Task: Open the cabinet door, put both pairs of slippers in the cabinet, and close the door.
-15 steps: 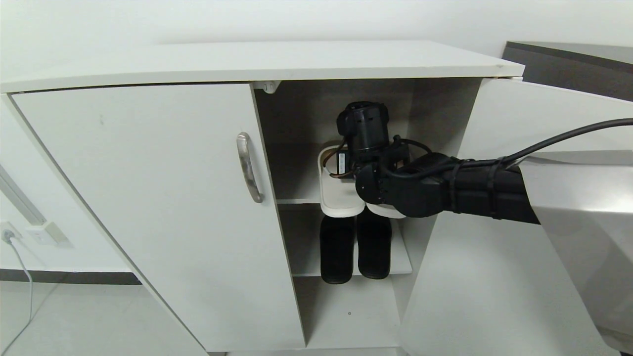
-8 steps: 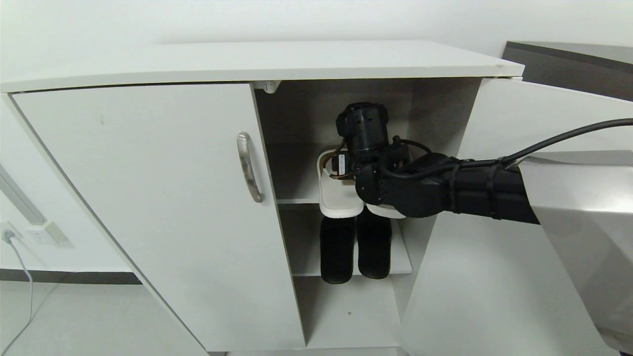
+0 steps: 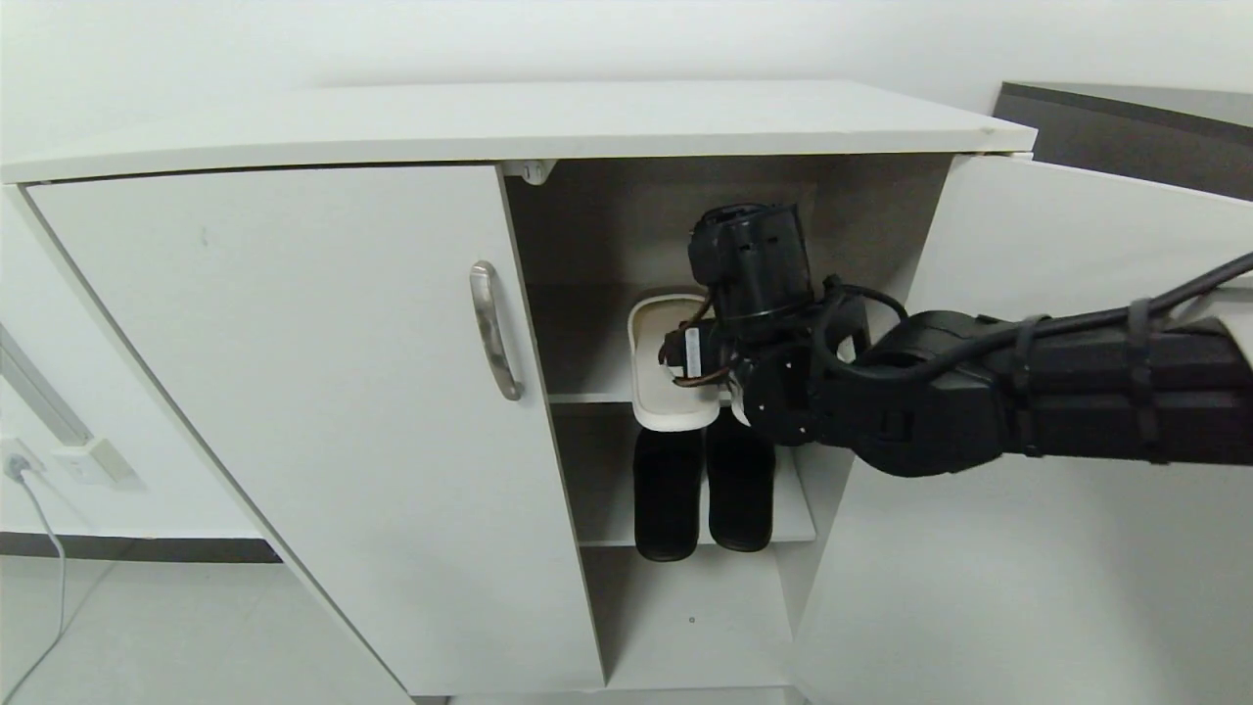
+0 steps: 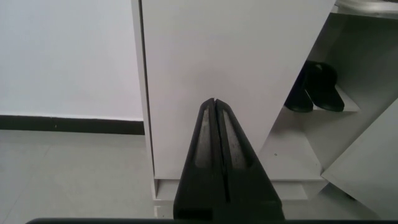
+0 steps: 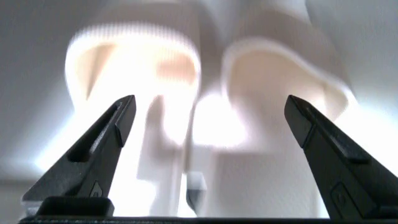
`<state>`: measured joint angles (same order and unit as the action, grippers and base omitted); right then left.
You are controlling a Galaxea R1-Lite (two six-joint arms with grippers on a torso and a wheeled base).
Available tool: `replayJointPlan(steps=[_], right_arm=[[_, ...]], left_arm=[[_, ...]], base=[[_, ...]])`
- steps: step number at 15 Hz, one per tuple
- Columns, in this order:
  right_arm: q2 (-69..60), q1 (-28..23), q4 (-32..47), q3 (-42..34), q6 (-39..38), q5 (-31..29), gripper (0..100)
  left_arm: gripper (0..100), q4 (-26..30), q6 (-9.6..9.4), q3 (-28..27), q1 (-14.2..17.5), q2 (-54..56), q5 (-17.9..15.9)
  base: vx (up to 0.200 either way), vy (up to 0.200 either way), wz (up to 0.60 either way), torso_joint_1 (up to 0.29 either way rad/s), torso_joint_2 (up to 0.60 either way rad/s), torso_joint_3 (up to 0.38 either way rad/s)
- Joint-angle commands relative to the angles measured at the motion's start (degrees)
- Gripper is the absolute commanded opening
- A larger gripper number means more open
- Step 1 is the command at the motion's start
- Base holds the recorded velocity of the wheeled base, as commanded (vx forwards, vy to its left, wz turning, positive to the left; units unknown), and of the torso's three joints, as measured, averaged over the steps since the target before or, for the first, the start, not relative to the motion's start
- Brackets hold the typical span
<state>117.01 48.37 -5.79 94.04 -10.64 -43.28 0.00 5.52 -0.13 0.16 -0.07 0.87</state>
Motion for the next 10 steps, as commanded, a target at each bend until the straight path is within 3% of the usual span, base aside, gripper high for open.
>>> replayJointPlan(steps=[1,3,4,6,8,10], right_arm=[[-11.36,3.4,-5.9,-15.29,0.1,0.83,100],[-16.37,4.54,-11.7,-24.69,0.53,3.73,100],[-18.57,4.89,-13.72,-28.47,0.62,5.57,0],[-22.17,4.89,-15.3,-34.71,0.45,10.67,0],[-24.98,4.89,-18.82,-40.42,0.97,19.81,0],[-25.6,4.89,-22.07,-43.85,3.35,23.59,0]], left_arm=[[0,0.0,0.01,0.05,0.02,-0.01,0.01],[0,0.0,0.01,-0.04,0.02,-0.01,0.01],[0,0.0,-0.07,-0.04,0.02,-0.01,0.01],[0,0.0,-0.07,-0.04,0.02,-0.01,0.01],[0,0.0,-0.07,-0.04,0.02,-0.01,0.01],[0,0.0,-0.07,0.05,0.02,-0.01,0.01]], base=[[0.0,0.0,0.0,0.0,0.0,0.0],[0.0,0.0,0.0,0.0,0.0,0.0],[0.0,0.0,0.0,0.0,0.0,0.0],[0.0,0.0,0.0,0.0,0.0,0.0],[0.0,0.0,0.0,0.0,0.0,0.0],[0.0,0.0,0.0,0.0,0.0,0.0]])
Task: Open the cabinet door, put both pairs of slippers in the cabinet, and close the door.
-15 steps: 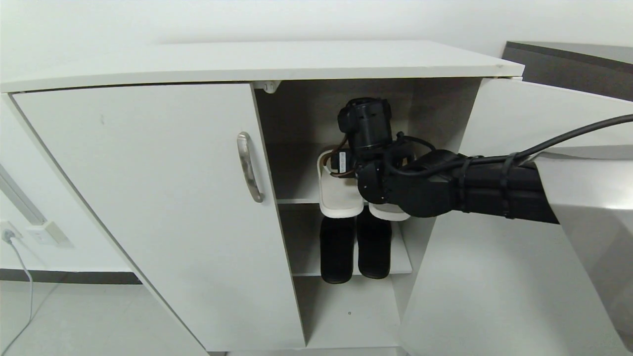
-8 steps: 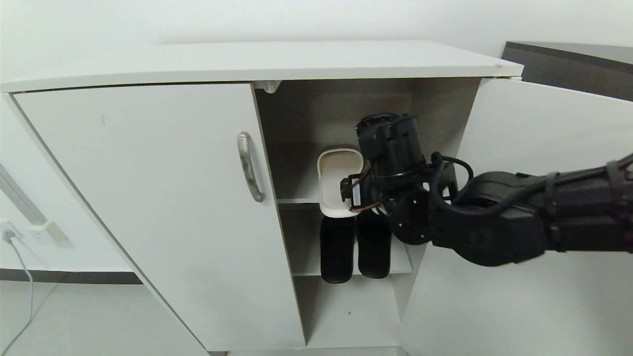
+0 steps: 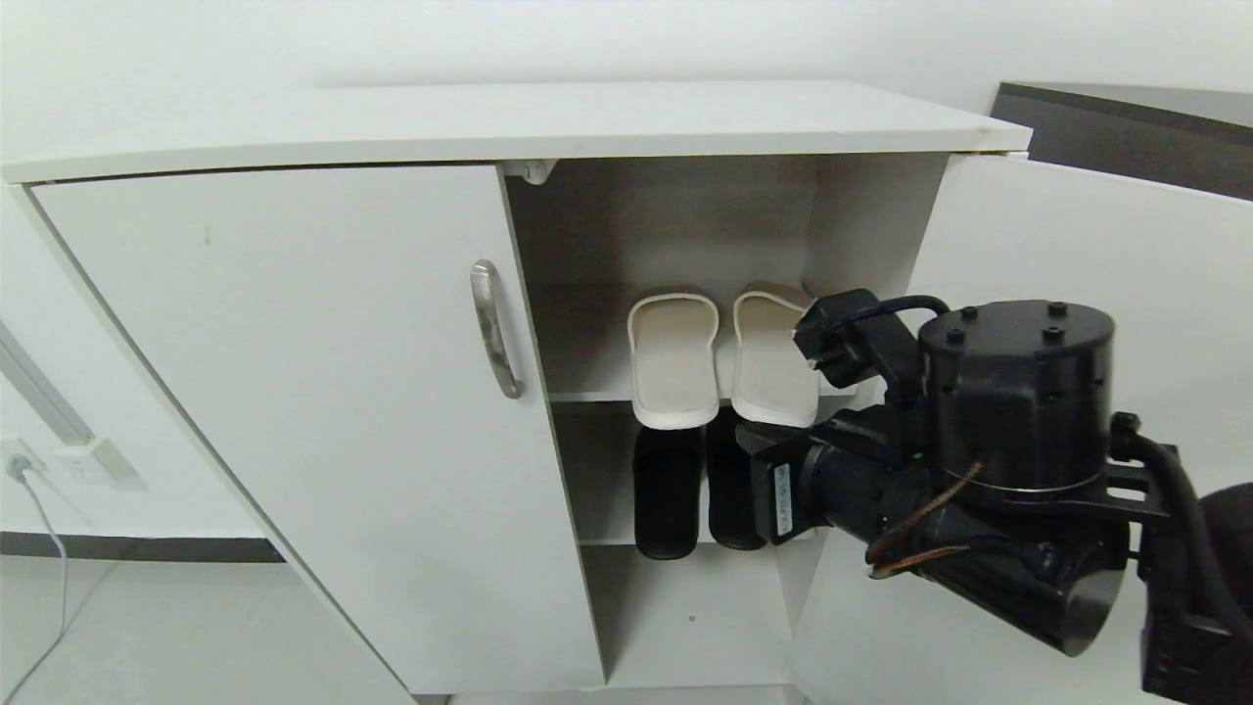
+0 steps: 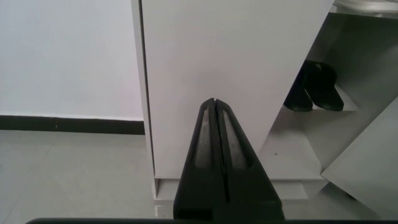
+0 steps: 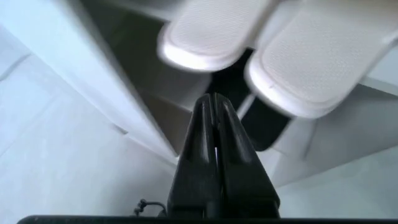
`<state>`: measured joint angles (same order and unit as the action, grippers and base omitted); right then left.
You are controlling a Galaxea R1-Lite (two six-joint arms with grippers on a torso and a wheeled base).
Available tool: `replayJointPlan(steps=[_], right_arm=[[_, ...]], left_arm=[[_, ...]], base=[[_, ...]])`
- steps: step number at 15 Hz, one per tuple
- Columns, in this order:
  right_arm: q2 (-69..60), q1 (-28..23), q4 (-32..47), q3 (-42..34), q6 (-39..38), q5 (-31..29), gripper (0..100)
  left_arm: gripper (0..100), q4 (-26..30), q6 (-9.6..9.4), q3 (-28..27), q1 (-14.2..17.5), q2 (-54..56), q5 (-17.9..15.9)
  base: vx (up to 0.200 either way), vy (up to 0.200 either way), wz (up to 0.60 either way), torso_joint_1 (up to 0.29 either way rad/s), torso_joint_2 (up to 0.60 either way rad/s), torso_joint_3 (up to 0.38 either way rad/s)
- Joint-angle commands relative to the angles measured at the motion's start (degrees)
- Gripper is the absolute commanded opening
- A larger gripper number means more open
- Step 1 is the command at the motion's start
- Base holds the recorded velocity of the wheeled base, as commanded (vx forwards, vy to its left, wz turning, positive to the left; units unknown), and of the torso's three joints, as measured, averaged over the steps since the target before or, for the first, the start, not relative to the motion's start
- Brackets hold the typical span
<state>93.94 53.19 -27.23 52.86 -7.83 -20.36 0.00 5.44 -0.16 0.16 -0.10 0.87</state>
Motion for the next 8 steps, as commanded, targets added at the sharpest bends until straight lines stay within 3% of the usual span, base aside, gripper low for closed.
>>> replayJointPlan(steps=[1,8], right_arm=[[-2.18,0.07,-1.33,-3.29,0.97,0.76,0],[-0.16,0.07,-2.47,-4.25,0.88,0.93,0]], left_arm=[[0,0.0,0.01,-0.02,0.02,0.01,0.01],[0,0.0,-0.08,-0.02,0.02,0.01,-0.07]], base=[[0.0,0.0,0.0,0.0,0.0,0.0],[0.0,0.0,0.0,0.0,0.0,0.0]])
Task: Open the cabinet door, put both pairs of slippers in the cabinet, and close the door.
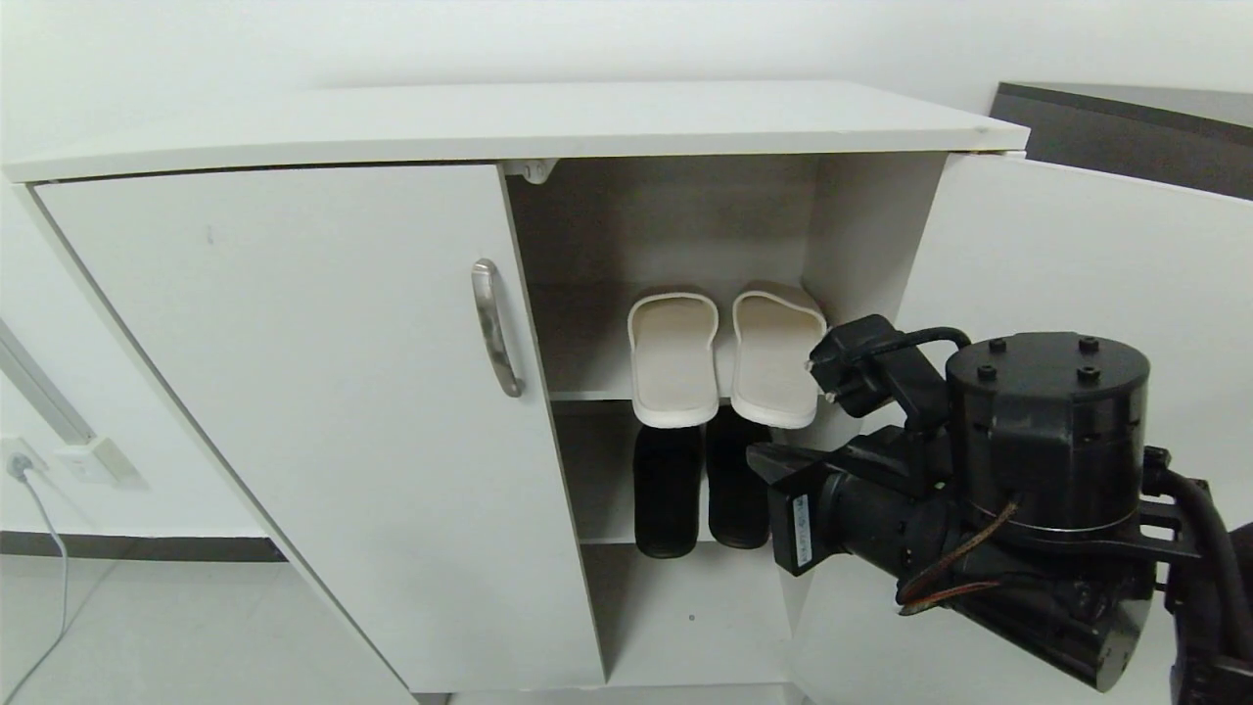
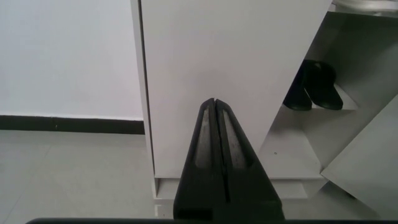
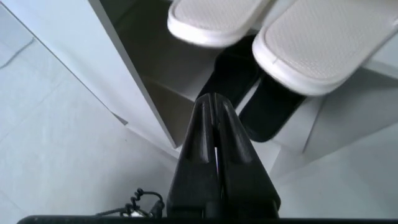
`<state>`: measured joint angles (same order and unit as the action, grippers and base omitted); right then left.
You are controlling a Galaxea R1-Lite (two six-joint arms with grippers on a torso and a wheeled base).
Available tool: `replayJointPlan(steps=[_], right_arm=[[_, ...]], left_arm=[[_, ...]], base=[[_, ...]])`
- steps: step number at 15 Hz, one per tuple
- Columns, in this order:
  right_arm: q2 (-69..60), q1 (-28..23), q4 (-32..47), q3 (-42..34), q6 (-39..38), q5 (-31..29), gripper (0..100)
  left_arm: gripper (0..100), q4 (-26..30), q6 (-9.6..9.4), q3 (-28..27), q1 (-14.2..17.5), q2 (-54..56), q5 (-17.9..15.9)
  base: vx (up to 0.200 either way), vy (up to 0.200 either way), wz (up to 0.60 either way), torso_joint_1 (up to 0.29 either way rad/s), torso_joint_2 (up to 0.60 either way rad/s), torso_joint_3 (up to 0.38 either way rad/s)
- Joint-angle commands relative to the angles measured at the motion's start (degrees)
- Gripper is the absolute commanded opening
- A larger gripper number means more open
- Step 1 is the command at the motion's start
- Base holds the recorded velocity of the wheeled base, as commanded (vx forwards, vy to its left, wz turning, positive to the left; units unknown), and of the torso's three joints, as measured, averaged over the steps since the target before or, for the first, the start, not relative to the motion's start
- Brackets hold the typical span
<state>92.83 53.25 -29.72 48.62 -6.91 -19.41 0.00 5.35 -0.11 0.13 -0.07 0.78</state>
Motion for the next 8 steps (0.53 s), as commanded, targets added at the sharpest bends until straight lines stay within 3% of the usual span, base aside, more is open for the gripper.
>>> replayJointPlan(steps=[1,8], right_arm=[[1.39,0.01,-0.43,-0.19,0.06,-0.02,0],[1.83,0.01,-0.25,-0.89,0.14,-0.37,0]], left_arm=[[0,0.0,0.01,0.02,0.04,-0.01,0.01],[0,0.0,0.1,0.02,0.04,-0.01,0.01]], base=[[-0.2,0.0,0.0,0.002,0.0,0.002],[-0.2,0.0,0.0,0.004,0.0,0.003]])
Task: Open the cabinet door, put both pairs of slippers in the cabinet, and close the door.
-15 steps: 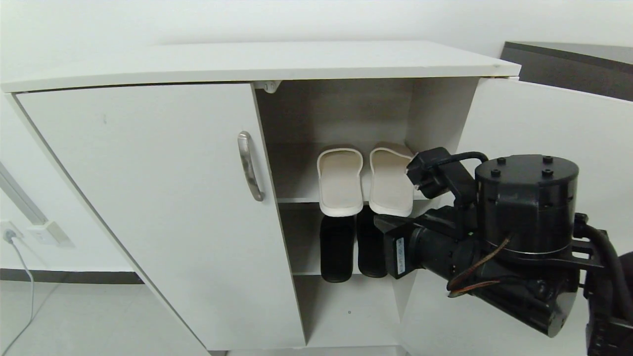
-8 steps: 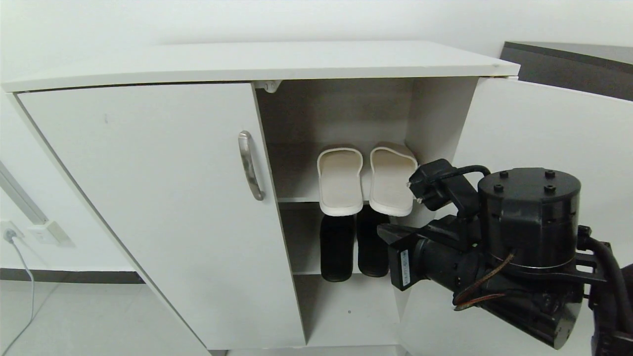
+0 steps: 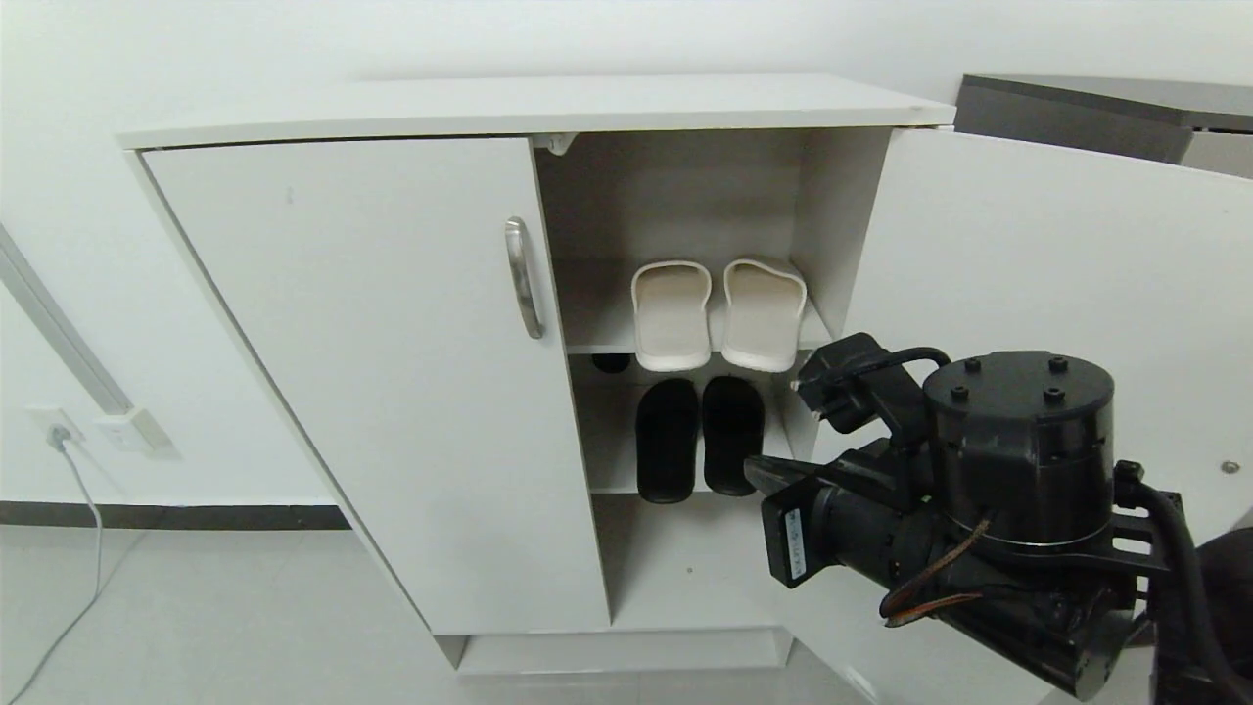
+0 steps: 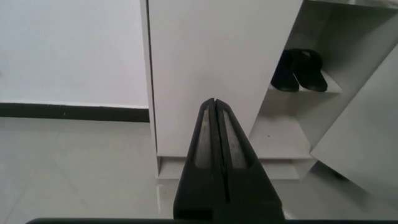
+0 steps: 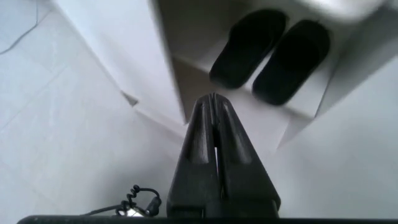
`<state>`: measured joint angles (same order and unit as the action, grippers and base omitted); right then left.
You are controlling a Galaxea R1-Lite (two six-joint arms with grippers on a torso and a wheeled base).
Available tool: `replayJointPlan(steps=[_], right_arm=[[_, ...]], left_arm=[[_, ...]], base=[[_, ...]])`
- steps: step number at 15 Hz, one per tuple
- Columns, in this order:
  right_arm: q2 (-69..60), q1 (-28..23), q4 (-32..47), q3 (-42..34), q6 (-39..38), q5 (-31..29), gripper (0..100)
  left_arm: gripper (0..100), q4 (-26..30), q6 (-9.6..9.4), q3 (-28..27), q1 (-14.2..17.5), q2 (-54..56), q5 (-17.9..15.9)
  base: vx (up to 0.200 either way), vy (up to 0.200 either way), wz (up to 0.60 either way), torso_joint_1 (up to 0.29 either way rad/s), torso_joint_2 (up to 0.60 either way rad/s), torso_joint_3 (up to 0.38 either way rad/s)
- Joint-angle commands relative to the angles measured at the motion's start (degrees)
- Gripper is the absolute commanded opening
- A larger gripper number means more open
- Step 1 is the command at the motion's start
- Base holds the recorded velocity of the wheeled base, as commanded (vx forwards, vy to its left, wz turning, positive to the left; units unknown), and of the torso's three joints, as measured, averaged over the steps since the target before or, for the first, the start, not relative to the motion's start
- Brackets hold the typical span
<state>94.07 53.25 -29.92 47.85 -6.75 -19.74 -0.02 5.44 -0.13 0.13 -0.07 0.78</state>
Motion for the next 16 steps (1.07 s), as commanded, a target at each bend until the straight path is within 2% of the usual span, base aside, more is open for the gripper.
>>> replayJointPlan(steps=[1,11,16], right_arm=[[0.85,0.01,-0.14,-0.21,-0.1,-0.04,0],[1.2,-0.07,-0.23,-0.91,-0.01,-0.21,0],[2.08,-0.43,-0.32,-2.06,0.86,0.14,0]], left_arm=[[0,0.02,0.01,0.05,0.04,-0.01,0.1],[0,0.02,0.1,0.05,0.04,-0.01,0.1],[0,0.02,0.1,0.05,0.04,-0.01,0.19]], base=[[-0.2,0.0,0.0,0.007,0.01,-0.002],[-0.2,0.0,0.0,0.0,0.0,0.002],[0.0,0.0,0.0,0.0,0.0,0.0]])
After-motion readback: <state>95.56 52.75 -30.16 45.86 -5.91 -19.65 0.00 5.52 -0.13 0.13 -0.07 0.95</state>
